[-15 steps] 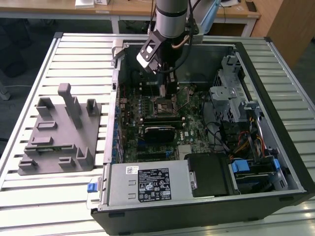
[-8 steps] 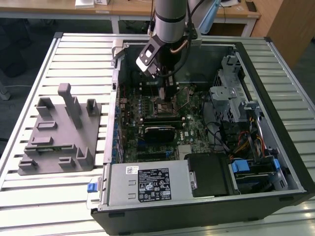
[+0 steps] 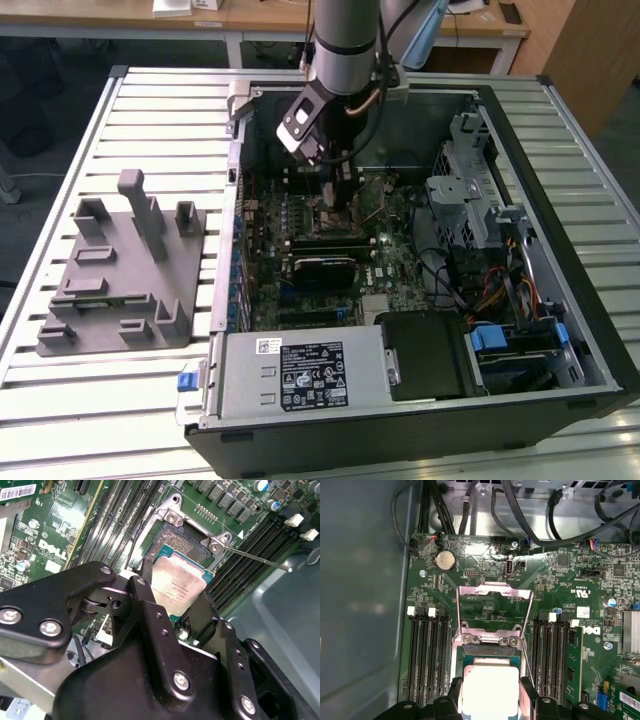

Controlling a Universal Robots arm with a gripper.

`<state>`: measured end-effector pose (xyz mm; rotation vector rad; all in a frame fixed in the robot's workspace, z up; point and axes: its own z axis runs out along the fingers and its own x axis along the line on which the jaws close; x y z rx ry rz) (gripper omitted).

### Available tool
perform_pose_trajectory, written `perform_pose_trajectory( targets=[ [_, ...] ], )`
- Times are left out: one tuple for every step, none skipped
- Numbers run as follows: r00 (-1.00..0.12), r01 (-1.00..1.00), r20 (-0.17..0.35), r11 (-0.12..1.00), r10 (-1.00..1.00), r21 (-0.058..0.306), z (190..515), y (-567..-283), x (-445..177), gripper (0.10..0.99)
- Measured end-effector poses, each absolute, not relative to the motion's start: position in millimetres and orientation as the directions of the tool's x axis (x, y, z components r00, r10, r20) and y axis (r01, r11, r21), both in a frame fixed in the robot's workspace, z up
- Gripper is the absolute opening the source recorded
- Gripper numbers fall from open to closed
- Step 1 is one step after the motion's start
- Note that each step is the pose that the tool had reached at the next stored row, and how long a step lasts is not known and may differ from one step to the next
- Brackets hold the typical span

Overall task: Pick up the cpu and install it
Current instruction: 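Place the cpu into insertion slot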

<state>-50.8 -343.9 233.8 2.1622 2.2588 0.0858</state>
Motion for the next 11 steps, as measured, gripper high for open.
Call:
perform_pose_trajectory(
  targets=[
    [-0.044, 0.998, 0.028, 0.043, 0.999, 0.049, 233, -344, -51, 0.533],
    [-0.044, 0.998, 0.028, 0.042, 0.999, 0.049, 231, -344, -51, 0.533],
    [-0.044, 0.998, 0.028, 0.042, 0.999, 0.049, 230, -344, -51, 0.533],
    [-0.043, 0.998, 0.028, 0.042, 0.999, 0.049, 229, -344, -51, 0.533],
    [-0.043, 0.998, 0.028, 0.042, 0.999, 0.049, 228, -344, -51, 0.533],
    [-0.043, 0.998, 0.028, 0.042, 0.999, 0.049, 226, -344, -51, 0.533],
    [-0.043, 0.998, 0.028, 0.042, 0.999, 0.049, 225, -344, -51, 0.533],
    [-0.043, 0.998, 0.028, 0.042, 0.999, 0.049, 224, -344, -51, 0.533],
    [-0.043, 0.998, 0.028, 0.042, 0.999, 0.049, 223, -344, -51, 0.533],
    [-0.043, 0.998, 0.028, 0.042, 0.999, 0.049, 221, -344, -51, 0.533],
    [-0.043, 0.998, 0.028, 0.042, 0.999, 0.049, 220, -344, -51, 0.533]
  ],
)
